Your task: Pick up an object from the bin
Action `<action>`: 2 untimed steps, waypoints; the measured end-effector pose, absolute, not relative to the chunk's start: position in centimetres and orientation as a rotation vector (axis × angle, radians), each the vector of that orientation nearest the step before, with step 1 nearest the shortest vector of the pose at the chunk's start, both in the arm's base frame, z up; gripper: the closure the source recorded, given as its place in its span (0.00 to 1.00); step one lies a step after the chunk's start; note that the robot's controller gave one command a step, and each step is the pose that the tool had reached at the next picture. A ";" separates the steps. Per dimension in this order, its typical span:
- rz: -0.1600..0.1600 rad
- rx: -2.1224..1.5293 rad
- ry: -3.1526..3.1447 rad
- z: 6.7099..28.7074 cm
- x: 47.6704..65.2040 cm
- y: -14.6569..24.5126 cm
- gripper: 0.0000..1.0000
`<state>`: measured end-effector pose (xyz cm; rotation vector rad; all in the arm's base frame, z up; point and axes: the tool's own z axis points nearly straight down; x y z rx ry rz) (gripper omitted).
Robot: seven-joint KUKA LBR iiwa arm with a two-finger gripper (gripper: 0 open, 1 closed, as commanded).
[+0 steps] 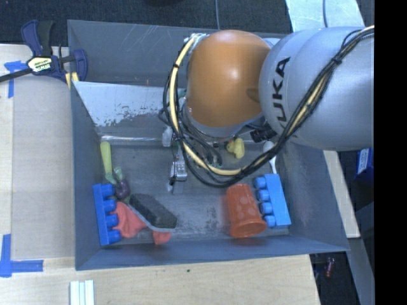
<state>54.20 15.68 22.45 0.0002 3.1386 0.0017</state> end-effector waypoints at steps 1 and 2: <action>0.001 0.068 3.140 26.7 55.0 12.6 0.00; 0.001 0.079 3.143 27.6 53.2 10.6 0.00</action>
Offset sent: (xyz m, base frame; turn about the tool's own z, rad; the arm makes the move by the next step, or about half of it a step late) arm -0.0103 -0.0497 0.0506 0.0489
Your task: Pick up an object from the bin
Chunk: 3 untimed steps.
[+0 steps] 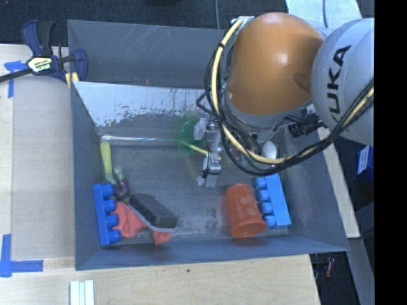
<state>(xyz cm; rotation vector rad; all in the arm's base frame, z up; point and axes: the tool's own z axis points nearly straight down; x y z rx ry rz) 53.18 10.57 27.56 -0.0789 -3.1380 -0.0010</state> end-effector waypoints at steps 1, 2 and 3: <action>-0.003 -0.298 -3.135 23.7 54.2 8.3 0.00; -0.005 -0.080 -3.150 20.2 50.2 5.6 0.00; -0.006 -0.563 -3.102 17.8 50.1 1.8 0.00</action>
Offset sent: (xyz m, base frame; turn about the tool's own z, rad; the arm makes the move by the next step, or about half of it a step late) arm -0.0356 -0.0534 -0.0784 -0.0016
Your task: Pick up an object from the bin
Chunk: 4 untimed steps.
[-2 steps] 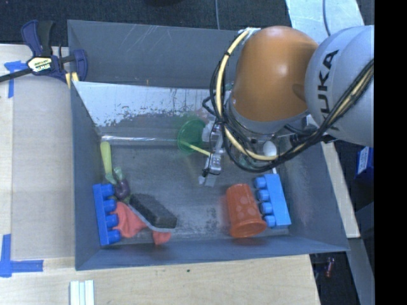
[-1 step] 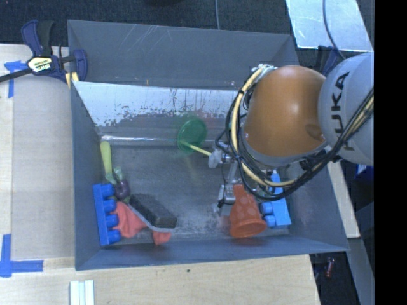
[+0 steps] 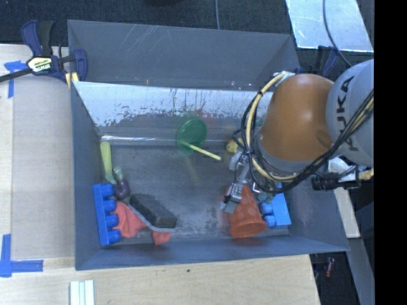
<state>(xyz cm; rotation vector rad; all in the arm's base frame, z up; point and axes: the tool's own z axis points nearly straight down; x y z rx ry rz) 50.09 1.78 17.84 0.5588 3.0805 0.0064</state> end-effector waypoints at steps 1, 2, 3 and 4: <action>0.004 0.647 3.070 13.4 51.1 -0.2 0.00; 0.007 0.772 3.035 13.5 49.6 -0.7 0.00; 0.006 0.784 3.035 12.0 49.7 -6.1 0.00; 0.005 0.551 3.085 8.5 51.5 -5.4 0.00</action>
Offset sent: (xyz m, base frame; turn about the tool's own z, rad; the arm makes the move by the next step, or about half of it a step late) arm -0.0124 -0.0271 -0.0445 0.1713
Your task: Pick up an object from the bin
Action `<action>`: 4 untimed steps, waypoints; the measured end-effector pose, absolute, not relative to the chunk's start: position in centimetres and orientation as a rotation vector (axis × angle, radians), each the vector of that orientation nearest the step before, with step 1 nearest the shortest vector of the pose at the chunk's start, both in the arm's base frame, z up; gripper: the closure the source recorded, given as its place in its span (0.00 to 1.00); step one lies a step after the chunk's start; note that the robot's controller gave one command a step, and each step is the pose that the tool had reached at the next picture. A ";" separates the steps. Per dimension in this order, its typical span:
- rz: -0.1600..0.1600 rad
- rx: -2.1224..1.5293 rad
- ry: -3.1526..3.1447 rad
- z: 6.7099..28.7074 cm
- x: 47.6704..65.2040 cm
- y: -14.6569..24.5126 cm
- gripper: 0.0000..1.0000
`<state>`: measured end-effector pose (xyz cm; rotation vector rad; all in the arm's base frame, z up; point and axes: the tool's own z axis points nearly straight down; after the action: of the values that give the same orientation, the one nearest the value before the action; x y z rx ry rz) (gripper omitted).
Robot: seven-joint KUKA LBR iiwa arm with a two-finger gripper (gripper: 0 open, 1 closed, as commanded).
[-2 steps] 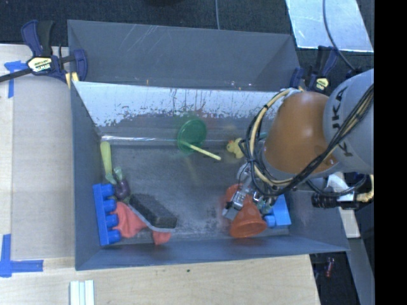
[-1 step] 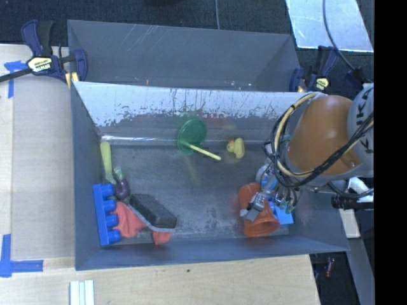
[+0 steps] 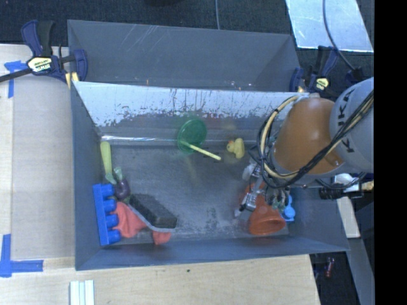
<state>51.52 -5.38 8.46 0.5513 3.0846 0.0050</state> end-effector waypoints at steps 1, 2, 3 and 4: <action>0.004 0.410 3.103 9.7 51.4 -6.6 0.00; 0.007 0.574 3.076 10.0 51.4 -7.9 0.00; 0.011 0.532 3.080 9.5 51.6 -9.8 0.00; 0.038 0.652 3.071 7.7 51.1 -11.1 0.00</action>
Offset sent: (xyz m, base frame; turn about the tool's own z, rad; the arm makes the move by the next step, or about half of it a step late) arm -0.0018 -0.0312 0.0132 0.0924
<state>51.12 -11.08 7.72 0.6515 3.0712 0.0377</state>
